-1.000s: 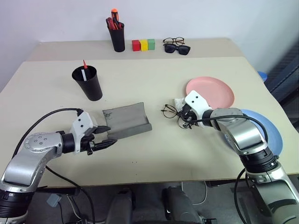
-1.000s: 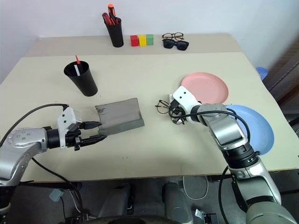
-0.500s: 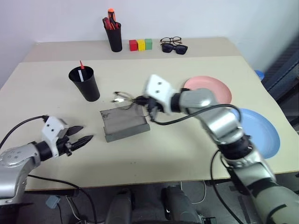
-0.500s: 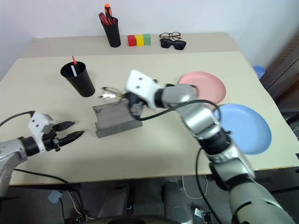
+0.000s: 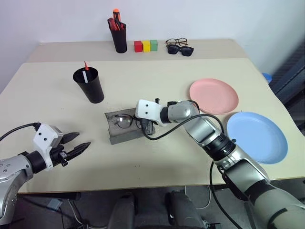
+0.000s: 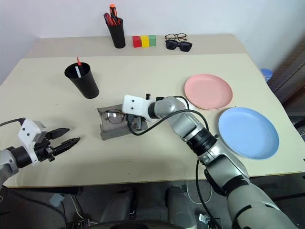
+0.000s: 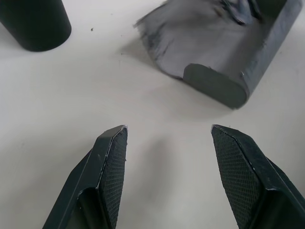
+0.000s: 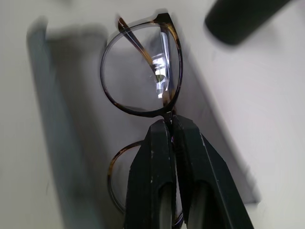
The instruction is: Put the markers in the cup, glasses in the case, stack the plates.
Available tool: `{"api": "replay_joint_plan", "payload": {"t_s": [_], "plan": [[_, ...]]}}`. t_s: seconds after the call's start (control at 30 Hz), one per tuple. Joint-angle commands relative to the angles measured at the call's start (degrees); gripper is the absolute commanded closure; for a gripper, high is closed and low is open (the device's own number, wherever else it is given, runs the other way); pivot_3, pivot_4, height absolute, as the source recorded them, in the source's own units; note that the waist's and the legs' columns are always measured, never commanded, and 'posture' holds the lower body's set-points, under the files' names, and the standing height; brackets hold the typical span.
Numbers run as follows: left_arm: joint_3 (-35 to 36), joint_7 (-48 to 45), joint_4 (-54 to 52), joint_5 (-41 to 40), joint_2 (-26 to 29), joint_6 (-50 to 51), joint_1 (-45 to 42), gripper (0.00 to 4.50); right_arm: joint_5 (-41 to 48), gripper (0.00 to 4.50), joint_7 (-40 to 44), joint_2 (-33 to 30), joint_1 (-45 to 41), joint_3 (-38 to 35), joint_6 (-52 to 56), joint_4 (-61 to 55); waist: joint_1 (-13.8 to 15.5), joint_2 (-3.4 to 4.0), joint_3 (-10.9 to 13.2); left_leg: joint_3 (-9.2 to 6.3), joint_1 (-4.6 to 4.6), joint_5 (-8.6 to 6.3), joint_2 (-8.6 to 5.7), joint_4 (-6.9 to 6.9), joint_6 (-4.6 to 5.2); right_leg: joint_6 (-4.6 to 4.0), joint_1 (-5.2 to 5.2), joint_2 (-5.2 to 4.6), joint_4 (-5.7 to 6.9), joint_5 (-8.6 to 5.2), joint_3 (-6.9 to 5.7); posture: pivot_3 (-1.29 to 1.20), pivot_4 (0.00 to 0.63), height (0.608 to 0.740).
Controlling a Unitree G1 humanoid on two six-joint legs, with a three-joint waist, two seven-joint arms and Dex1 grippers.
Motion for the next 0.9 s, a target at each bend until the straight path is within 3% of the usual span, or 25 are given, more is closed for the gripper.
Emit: {"api": "replay_joint_plan", "payload": {"t_s": [0.03, 0.17, 0.2, 0.27, 0.37, 0.43, 0.53, 0.77, 0.9], "plan": [[0.60, 0.29, -0.54, -0.71, 1.05, 0.41, -2.00, 1.65, -0.07, 4.47, 2.48, -0.67, 0.82, -0.95, 2.08, -5.32, -0.01, 0.00, 0.00, 0.00, 0.00, 0.00, 0.00, 0.00, 0.00, 0.00, 0.00, 0.02, 0.00, 0.00, 0.00, 0.00, 0.150, 0.740], [-0.53, 0.29, 1.84, -0.15, 1.95, 0.35, -5.89, 1.65, -0.92, 4.47, 1.27, 0.53, 1.46, -1.11, 4.43, -5.88, 0.03, 0.00, 0.00, 0.00, 0.01, 0.00, -0.01, 0.02, 0.00, 0.00, 0.01, 0.08, 0.01, 0.00, 0.01, 0.00, 0.150, 0.740], [-0.90, 0.30, 2.32, 0.04, 2.08, 0.30, -6.84, 1.65, -0.87, 4.19, 0.87, 0.99, 1.34, -1.47, 5.09, -5.92, 0.03, 0.00, 0.00, 0.00, 0.01, 0.00, -0.01, 0.02, 0.00, 0.00, 0.01, 0.09, 0.01, 0.00, 0.01, 0.00, 0.150, 0.740], [-1.54, 0.04, 3.17, -0.02, 2.27, 0.20, -8.65, 1.65, -0.55, 3.50, 0.63, 1.65, 0.85, -2.26, 6.55, -6.38, 0.03, 0.00, 0.00, 0.00, 0.01, 0.00, -0.02, 0.01, 0.00, 0.00, 0.01, 0.09, 0.01, 0.00, 0.02, 0.00, 0.150, 0.740], [-2.57, -0.04, 4.98, -1.65, 2.22, 2.20, -12.52, 1.65, -0.79, 2.09, -0.42, 1.60, 0.19, -3.72, 7.38, -8.05, 0.12, 0.01, 0.01, 0.00, 0.00, 0.00, -0.02, 0.01, 0.00, 0.00, 0.01, 0.09, 0.00, 0.00, 0.02, 0.00, 0.150, 0.740], [-4.88, -0.33, 5.83, -1.61, 2.36, 3.54, -15.81, 2.54, 0.02, 1.03, -0.84, 1.21, 0.05, -5.78, 8.35, -10.06, 0.26, 0.01, 0.01, -0.02, -0.01, 0.00, -0.02, 0.02, -0.01, 0.00, 0.02, 0.10, 0.01, 0.00, 0.01, 0.00, 0.150, 0.740], [-12.49, 1.53, 8.51, 0.82, 0.49, 6.28, -25.84, 3.95, 3.53, 1.01, 0.30, -0.68, 1.68, -10.70, 9.79, -15.94, 0.95, 0.01, 0.01, -0.04, -0.02, 0.00, -0.06, 0.06, -0.01, 0.00, 0.04, 0.10, -0.01, 0.00, 0.01, 0.00, 0.150, 0.740], [-23.93, 7.16, 24.93, 8.39, -8.40, 6.24, -48.23, 3.95, 9.27, 1.01, 4.44, -9.04, 10.49, -17.37, 9.27, -28.95, 1.82, -0.05, -0.02, -0.03, -0.02, 0.00, -0.12, 0.19, 0.01, 0.02, 0.13, 0.20, -0.01, 0.01, 0.00, 0.00, 0.150, 0.740], [-30.29, 4.79, 36.71, 11.59, -11.03, 11.52, -57.26, 3.95, 10.71, 1.01, 4.03, -12.63, 14.84, -19.90, 10.54, -33.10, 1.11, -0.04, -0.01, 0.00, -0.01, 0.00, -0.08, 0.21, 0.01, 0.02, 0.11, 0.31, 0.01, 0.00, 0.03, 0.00, 0.150, 0.740]]}}
